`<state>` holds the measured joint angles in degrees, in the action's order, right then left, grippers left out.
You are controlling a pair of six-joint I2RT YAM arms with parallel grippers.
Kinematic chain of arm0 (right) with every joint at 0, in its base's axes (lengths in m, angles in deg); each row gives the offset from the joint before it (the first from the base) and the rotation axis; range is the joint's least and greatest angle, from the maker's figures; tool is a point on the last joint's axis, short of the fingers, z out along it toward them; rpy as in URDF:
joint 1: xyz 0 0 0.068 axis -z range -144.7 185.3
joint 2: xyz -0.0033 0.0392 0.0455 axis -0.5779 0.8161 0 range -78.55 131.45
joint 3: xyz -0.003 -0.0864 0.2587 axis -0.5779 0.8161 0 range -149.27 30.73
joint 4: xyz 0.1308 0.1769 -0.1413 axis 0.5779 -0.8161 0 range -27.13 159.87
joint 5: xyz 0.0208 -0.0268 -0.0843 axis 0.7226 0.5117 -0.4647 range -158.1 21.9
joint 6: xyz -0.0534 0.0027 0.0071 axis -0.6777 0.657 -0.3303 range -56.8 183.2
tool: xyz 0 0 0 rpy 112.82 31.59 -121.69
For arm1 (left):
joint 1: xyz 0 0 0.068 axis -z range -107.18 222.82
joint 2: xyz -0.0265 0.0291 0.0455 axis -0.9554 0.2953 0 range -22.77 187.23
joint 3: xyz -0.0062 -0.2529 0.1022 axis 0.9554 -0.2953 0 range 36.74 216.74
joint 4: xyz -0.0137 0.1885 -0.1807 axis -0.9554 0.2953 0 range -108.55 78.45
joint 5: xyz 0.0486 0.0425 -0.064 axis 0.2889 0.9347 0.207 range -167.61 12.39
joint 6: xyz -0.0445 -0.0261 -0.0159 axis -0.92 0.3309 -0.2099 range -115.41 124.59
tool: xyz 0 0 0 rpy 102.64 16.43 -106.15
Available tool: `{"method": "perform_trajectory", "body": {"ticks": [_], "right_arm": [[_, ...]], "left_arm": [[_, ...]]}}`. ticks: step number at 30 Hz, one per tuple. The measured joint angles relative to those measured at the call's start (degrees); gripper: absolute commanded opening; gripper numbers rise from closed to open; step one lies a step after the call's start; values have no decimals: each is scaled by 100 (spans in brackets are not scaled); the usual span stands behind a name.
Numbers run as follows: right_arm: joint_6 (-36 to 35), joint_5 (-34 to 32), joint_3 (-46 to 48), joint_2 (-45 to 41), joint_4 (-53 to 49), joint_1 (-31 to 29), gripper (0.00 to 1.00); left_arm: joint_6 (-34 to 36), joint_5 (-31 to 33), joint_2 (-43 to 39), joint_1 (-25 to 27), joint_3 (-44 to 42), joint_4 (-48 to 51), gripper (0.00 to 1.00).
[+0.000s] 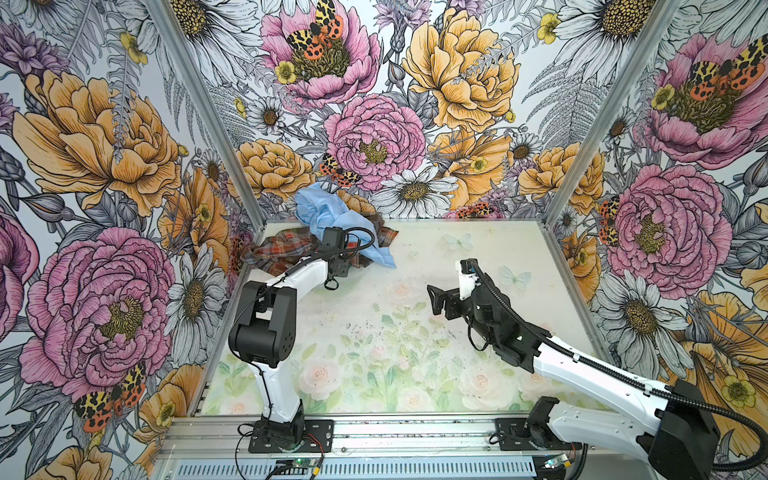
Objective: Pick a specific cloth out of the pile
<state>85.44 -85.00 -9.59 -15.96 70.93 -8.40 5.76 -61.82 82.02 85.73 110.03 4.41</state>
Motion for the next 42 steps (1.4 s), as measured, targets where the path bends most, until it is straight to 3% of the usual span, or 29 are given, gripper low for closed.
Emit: {"method": "perform_trajectory", "body": {"ticks": [7, 16, 27, 34, 42], "right_arm": [[111, -2, 44, -164, -22, 0, 100], [448, 2, 85, -367, -195, 28, 99], [518, 22, 131, -367, -260, 111, 100], [518, 46, 164, -372, -258, 184, 100], [518, 68, 192, -376, -258, 317, 100]], "left_arm": [[-260, -343, -522, -166, -33, -87, 47], [-446, -730, -313, -225, -22, -273, 41], [-275, -26, 535, -50, 35, -472, 39], [-48, 208, 831, -22, 568, -590, 40], [160, 328, 1038, 37, 710, -575, 17]]}}
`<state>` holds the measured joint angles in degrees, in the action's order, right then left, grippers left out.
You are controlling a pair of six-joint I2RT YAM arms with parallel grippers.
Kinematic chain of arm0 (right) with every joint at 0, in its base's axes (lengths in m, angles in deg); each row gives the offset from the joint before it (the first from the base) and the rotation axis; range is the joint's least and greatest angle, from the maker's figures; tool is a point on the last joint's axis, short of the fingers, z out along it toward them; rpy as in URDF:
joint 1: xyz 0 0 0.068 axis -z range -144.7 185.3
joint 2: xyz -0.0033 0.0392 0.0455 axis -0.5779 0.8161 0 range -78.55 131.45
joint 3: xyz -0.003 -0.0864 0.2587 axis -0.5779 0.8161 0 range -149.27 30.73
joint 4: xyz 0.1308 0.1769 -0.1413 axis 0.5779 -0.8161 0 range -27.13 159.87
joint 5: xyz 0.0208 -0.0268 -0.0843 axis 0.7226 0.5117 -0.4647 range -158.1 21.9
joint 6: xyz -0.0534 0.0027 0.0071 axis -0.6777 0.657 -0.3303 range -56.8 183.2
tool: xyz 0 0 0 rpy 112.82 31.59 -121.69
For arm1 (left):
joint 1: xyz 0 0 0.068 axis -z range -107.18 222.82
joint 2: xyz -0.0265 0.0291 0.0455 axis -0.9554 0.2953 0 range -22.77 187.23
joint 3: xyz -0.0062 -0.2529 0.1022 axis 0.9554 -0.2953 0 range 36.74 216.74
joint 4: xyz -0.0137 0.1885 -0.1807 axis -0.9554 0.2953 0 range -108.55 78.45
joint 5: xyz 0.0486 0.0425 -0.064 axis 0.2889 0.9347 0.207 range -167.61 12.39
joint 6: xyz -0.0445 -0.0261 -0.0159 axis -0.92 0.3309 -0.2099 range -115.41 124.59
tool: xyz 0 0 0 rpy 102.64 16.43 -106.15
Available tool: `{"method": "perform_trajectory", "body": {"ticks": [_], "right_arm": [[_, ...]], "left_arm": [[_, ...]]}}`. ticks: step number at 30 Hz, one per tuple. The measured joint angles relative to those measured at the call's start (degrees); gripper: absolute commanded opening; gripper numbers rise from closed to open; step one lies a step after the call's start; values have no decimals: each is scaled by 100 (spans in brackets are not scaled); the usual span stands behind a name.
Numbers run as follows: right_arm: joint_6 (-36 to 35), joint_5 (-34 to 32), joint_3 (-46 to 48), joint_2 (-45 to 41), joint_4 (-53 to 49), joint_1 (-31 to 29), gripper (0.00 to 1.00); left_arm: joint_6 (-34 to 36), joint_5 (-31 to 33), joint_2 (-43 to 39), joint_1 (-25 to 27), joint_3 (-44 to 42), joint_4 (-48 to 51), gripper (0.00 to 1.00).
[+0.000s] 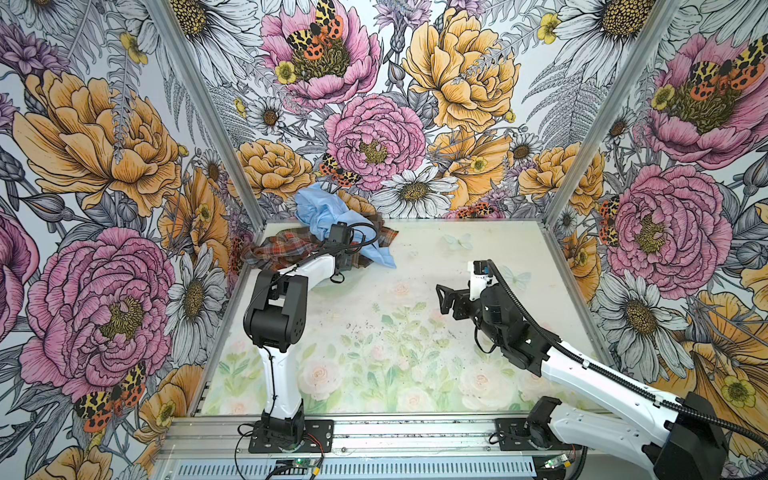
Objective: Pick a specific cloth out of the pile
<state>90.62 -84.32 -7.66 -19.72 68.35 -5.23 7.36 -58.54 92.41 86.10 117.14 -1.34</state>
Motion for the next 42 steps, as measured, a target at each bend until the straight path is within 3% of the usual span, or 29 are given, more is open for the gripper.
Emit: {"method": "perform_trajectory", "body": {"ticks": [4, 8, 16, 19, 22, 27, 31, 34, 38, 40, 42], "right_arm": [[0, 24, 0, 0, 0, 42, 100], [0, 52, 0, 2, 0, 50, 100], [-2, 111, 0, 2, 0, 50, 100], [-9, 170, -4, 13, 2, 90, 100], [-48, 280, -59, 74, -26, 168, 99], [-177, 505, -522, 201, -129, 275, 99], [-262, 560, -820, 162, -94, 275, 100], [-306, 562, -841, 72, -107, 275, 99], [-313, 546, -839, -68, -205, 299, 100], [-319, 452, -824, -197, -304, 317, 100], [-295, 247, -780, -459, -501, 367, 100]], "left_arm": [[17, 0, 0, 2, 0, 13, 16], [-33, 22, -66, 35, -46, 24, 0], [-92, 326, -1023, 208, -581, 256, 0], [-68, 350, -1445, 175, -310, 579, 0], [-44, 157, -1204, -181, 1246, 1305, 0], [-522, -822, 645, -1246, 5794, 2170, 0], [-1154, -1488, 258, -1567, 6454, 1932, 0], [-1169, -1971, -376, -1167, 6714, 1567, 0], [-50, -2304, -1377, 680, 6404, 380, 0], [695, -2494, -1432, 1700, 6596, -136, 0], [1246, -2691, -1132, 2396, 7211, -505, 0]]}}
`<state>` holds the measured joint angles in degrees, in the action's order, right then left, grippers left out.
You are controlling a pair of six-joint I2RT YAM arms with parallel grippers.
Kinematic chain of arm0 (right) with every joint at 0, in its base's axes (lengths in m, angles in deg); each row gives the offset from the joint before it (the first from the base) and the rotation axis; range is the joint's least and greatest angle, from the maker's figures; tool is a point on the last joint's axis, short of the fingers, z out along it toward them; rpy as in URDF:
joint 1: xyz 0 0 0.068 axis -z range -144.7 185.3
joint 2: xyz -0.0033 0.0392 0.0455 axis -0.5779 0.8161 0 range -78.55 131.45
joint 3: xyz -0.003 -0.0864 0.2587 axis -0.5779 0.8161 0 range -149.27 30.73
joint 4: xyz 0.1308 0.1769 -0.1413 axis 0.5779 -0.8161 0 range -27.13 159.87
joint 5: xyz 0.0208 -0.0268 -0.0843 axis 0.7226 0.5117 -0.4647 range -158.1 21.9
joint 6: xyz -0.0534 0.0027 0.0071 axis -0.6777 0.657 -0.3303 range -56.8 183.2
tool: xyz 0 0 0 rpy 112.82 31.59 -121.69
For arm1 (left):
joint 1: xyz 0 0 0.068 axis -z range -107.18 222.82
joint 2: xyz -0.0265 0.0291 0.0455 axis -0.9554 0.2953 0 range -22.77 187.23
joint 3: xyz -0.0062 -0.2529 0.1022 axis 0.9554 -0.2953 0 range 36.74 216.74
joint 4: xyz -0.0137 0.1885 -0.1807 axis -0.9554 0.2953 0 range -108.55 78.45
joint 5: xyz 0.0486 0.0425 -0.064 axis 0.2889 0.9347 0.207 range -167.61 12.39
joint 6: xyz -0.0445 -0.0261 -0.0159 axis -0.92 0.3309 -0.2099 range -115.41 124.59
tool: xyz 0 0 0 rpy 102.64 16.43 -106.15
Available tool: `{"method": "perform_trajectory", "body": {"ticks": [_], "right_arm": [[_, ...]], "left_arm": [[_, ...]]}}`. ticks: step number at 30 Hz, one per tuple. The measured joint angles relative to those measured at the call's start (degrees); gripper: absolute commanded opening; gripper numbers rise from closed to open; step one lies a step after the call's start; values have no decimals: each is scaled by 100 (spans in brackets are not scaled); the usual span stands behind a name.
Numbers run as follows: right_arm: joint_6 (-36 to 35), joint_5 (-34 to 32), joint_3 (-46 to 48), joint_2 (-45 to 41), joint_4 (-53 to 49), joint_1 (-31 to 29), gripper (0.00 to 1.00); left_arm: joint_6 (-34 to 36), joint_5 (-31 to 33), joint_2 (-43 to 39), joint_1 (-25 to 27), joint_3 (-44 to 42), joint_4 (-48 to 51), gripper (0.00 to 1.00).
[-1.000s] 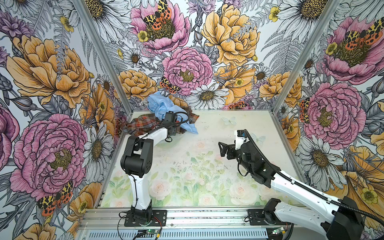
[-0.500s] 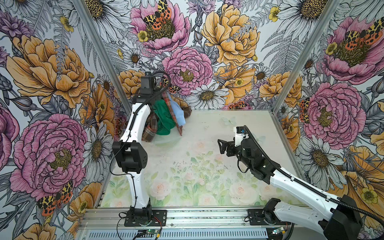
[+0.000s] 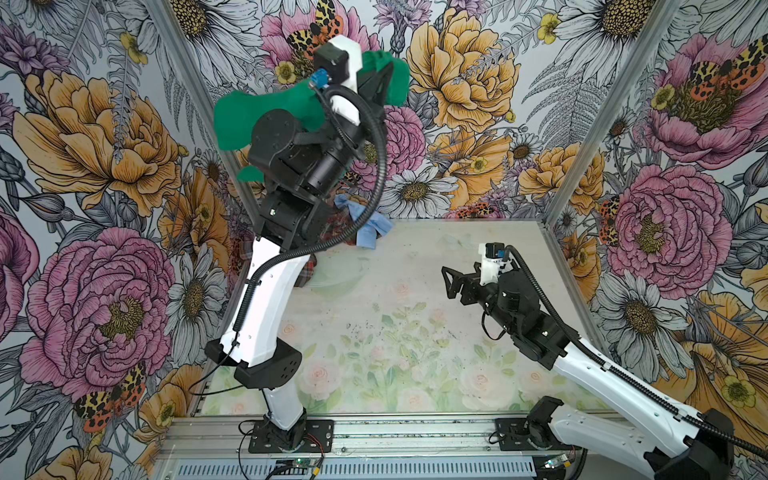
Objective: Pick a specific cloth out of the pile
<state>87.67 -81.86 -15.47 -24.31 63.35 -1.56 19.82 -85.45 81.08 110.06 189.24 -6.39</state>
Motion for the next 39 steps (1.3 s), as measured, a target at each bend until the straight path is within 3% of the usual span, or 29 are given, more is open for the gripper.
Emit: {"method": "perform_trajectory", "body": {"ticks": [3, 7, 12, 17, 20, 23, 27, 32, 35, 37, 39], "right_arm": [[118, -444, 105, -549, -433, 149, 100], [214, -994, 273, -1491, -1126, 424, 100], [299, -1506, 297, -2448, -1906, 621, 100], [286, -1779, 299, -2824, -2275, 621, 100], [254, -1810, 299, -2820, -2411, 621, 100], [245, -1843, 297, -2809, -2476, 621, 100], [236, -1956, 299, -2706, -2498, 621, 99], [205, -2144, 297, -2549, -2500, 667, 100], [205, -2208, 271, -2275, -2503, 761, 100], [203, -2199, 153, -1919, -2559, 890, 99], [205, -2057, -33, -1469, -2568, 1106, 99]], "left_arm": [[249, -164, 413, 186, 514, -492, 0], [175, -354, 688, 120, 87, -990, 0], [-387, -732, 1690, 111, -74, -1401, 0], [-940, -846, 2715, 111, -55, -1502, 0], [-1224, -973, 2688, 133, -824, -1539, 0], [-1405, -1211, 2286, 208, -2127, -1648, 0], [-1899, -2068, 1875, 352, -3445, -1816, 0], [-3012, -3862, 1958, 442, -3834, -1980, 2], [-3554, -4489, 2111, 422, -3812, -1932, 18], [-3491, -4557, 2092, 363, -3989, -1626, 44], [-2970, -4212, 2020, 323, -4127, -872, 88]]}}
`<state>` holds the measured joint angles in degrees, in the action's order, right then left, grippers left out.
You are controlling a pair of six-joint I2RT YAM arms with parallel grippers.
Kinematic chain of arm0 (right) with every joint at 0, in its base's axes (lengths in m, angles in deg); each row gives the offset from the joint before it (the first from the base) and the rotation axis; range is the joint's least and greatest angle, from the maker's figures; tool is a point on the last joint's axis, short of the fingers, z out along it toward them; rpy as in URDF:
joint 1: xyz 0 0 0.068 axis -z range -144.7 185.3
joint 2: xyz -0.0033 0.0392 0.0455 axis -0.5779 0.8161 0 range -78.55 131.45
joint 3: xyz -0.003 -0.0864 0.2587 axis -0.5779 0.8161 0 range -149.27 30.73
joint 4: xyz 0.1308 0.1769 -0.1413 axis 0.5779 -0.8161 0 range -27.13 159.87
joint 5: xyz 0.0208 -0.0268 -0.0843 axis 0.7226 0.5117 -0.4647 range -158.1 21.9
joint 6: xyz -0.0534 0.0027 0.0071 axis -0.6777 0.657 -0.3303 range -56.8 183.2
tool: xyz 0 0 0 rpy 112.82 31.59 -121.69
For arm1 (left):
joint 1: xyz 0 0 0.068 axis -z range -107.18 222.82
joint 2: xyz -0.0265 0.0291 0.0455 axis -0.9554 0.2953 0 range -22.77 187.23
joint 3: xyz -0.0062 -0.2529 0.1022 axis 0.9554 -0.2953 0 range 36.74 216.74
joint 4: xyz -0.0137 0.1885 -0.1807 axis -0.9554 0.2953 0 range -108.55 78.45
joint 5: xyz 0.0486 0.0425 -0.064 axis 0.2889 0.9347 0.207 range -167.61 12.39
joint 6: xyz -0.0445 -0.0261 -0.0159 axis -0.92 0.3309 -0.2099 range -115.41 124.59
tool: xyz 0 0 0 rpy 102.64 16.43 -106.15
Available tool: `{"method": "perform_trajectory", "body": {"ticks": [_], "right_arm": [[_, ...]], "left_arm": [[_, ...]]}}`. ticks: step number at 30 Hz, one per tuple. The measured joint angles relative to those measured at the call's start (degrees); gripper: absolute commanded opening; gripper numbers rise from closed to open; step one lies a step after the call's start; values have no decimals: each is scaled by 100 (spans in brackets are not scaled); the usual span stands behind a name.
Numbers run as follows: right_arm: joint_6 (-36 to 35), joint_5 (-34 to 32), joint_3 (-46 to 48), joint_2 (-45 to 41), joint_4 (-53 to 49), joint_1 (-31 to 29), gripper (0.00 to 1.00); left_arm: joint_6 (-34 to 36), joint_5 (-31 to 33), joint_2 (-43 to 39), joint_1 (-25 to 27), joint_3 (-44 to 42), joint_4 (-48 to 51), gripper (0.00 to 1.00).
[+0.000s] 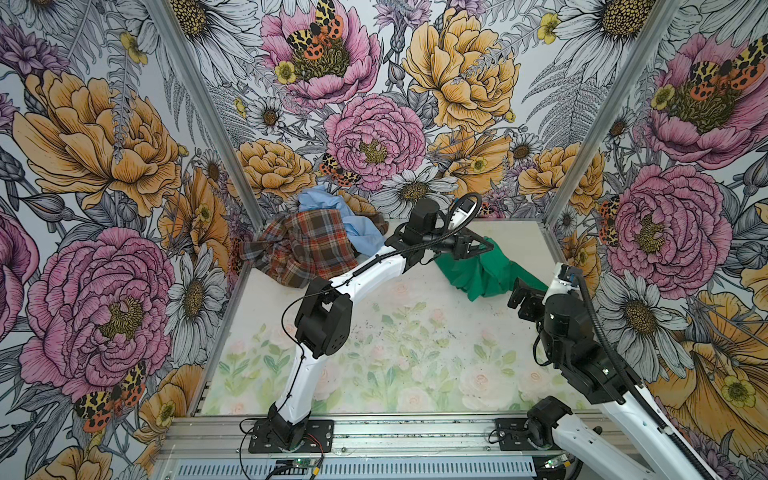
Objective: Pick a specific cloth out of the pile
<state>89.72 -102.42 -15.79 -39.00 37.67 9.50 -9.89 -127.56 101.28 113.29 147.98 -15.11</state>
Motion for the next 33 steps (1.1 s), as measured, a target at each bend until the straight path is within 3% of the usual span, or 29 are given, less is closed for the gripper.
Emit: {"method": "perform_trajectory", "body": {"ticks": [1, 5, 8, 12, 17, 22, 28, 33], "right_arm": [[0, 140, -116, 240, 4, 173, 99], [0, 916, -450, 1117, 127, 944, 99], [-20, 1491, -575, 1690, 184, 1410, 100], [-186, 2149, -922, 2662, 214, 1720, 100], [-461, 3003, -1355, 3936, 295, 1694, 100], [-540, 3180, -1388, 4634, 280, 1342, 99], [-494, 2800, -2011, 5751, 205, 732, 96], [-496, 2243, -2806, 6695, 114, 649, 98]], "left_arm": [[326, 337, -20, -7, -7, 520, 99], [1104, 1906, -544, -50, -678, 1547, 99], [1318, 3018, -1729, -155, -2013, 1707, 99], [1429, 3965, -3508, -595, -3309, 1727, 99], [1445, 4183, -5366, -1495, -4404, 1836, 99], [1443, 4175, -6286, -1845, -4975, 2079, 99], [1449, 4109, -6249, -1871, -5237, 2135, 99], [1449, 3895, -5912, -1928, -5237, 2140, 99]]}}
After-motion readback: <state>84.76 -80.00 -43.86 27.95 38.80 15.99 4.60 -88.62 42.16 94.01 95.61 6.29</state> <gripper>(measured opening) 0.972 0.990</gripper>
